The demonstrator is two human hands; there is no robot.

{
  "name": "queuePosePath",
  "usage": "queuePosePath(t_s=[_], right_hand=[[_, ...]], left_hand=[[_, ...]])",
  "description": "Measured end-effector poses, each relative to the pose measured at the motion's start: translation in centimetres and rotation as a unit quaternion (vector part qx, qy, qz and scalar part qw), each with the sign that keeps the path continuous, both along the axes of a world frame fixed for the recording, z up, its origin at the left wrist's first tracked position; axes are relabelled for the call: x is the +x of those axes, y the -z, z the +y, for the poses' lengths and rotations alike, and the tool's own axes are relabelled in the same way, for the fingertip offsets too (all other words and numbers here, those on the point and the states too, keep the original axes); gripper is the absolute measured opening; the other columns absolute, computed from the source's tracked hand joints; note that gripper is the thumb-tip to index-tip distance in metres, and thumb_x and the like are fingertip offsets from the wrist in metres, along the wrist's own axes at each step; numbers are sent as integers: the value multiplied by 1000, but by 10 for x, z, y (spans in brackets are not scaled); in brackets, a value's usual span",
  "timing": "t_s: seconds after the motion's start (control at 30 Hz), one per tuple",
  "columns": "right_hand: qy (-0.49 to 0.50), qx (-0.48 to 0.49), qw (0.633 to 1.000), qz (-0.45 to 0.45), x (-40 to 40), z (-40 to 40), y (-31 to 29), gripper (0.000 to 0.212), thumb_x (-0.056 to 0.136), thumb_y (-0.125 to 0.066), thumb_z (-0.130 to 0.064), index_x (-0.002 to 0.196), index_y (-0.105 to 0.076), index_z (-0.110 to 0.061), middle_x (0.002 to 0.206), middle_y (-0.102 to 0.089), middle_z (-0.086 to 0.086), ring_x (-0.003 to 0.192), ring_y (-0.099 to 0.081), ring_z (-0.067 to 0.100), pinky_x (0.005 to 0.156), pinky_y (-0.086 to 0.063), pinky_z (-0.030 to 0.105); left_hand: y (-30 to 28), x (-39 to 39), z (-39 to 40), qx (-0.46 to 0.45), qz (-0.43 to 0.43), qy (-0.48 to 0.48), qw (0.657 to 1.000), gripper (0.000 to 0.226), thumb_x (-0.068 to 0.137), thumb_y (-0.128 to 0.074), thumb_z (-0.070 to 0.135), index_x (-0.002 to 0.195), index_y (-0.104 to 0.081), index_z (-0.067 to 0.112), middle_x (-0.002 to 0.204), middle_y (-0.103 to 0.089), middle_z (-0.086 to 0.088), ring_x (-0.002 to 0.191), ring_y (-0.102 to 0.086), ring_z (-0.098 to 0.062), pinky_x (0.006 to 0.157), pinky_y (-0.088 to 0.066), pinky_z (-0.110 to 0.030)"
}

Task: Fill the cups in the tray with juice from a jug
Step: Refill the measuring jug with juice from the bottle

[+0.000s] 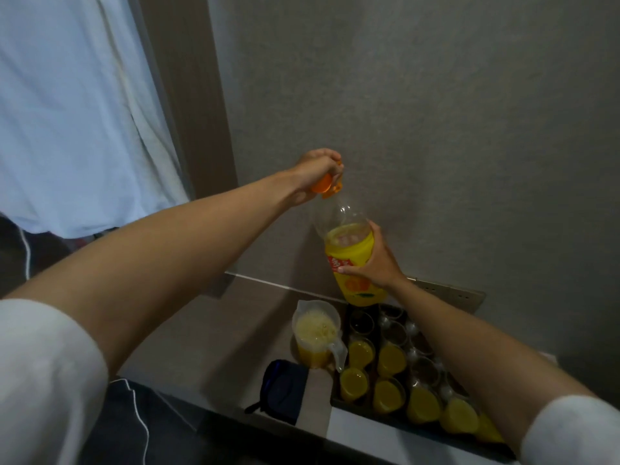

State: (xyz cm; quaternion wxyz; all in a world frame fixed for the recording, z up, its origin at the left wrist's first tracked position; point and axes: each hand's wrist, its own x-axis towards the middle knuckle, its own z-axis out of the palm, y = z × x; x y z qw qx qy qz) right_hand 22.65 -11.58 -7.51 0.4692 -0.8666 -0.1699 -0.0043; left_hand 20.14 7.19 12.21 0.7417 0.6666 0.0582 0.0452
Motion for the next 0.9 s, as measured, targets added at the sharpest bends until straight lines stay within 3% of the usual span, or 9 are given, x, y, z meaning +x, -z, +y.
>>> queuePosePath(t_s=[0.13, 0.23, 0.33, 0.4, 0.5, 0.57, 0.67, 0.77, 0.9], right_hand=[[14, -3, 999, 33, 11, 13, 5, 141, 34, -98, -63, 153, -28, -32, 148, -46, 4, 136, -48, 25, 111, -46, 48], [18, -16, 998, 55, 21, 27, 12, 121, 31, -97, -61, 135, -44, -29, 133, -58, 3, 131, -50, 25, 108, -47, 45], [22, -25, 997, 65, 28, 40, 24, 112, 33, -96, -56, 127, -43, -26, 127, -64, -2, 131, -50, 27, 108, -46, 45], [28, -27, 997, 71, 26, 48, 19, 119, 31, -97, -56, 131, -40, -26, 133, -61, 2, 131, -52, 29, 108, -47, 49], [24, -54, 994, 87, 24, 61, 5, 122, 51, -104, -30, 149, -33, -13, 149, -40, 18, 138, -42, 35, 110, -44, 43], [21, -42, 995, 90, 28, 69, 4, 131, 56, -102, -27, 159, -22, -15, 157, -31, 19, 142, -39, 35, 112, -44, 47], [12, -45, 995, 86, 26, 87, -1, 129, 58, -100, -34, 159, -21, -21, 159, -29, 14, 141, -40, 32, 109, -46, 47], [22, -43, 996, 73, 31, 109, 3, 110, 50, -90, -63, 143, -45, -26, 140, -54, 4, 128, -55, 28, 98, -53, 40], [33, -58, 992, 103, 34, 122, 12, 124, 31, -78, -80, 140, -49, -30, 136, -57, 5, 122, -58, 28, 96, -52, 36]], left_hand=[[4, 11, 8, 17, 3, 4, 1000, 36, 84, -42, -21, 87, -53, 13, 76, -57, -10, 52, -50, -13, 41, -41, -16], [12, 19, 8, 22, 13, 21, 999, 37, 81, -43, -22, 87, -53, 13, 76, -57, -10, 47, -50, -12, 48, -45, -21], [20, 23, 7, 37, 19, 34, 999, 38, 81, -44, -23, 87, -53, 14, 76, -57, -9, 44, -50, -10, 54, -45, -25], [27, 25, 8, 44, 28, 43, 998, 38, 81, -45, -23, 87, -53, 14, 76, -58, -9, 52, -52, -11, 53, -46, -24], [42, 27, 12, 54, 40, 49, 996, 38, 80, -46, -23, 87, -55, 13, 79, -59, -8, 56, -55, -9, 52, -45, -24], [54, 27, 14, 66, 48, 58, 995, 39, 79, -47, -24, 87, -56, 13, 83, -60, -7, 62, -57, -9, 55, -46, -25], [69, 26, 19, 87, 57, 68, 992, 38, 81, -49, -23, 88, -58, 13, 86, -62, -7, 75, -60, -11, 49, -47, -19], [83, 27, 23, 82, 63, 67, 992, 38, 82, -50, -24, 87, -58, 13, 86, -62, -8, 68, -58, -13, 45, -47, -17], [97, 26, 27, 103, 69, 79, 989, 39, 83, -50, -24, 86, -57, 14, 86, -64, -7, 69, -58, -16, 45, -45, -17]])
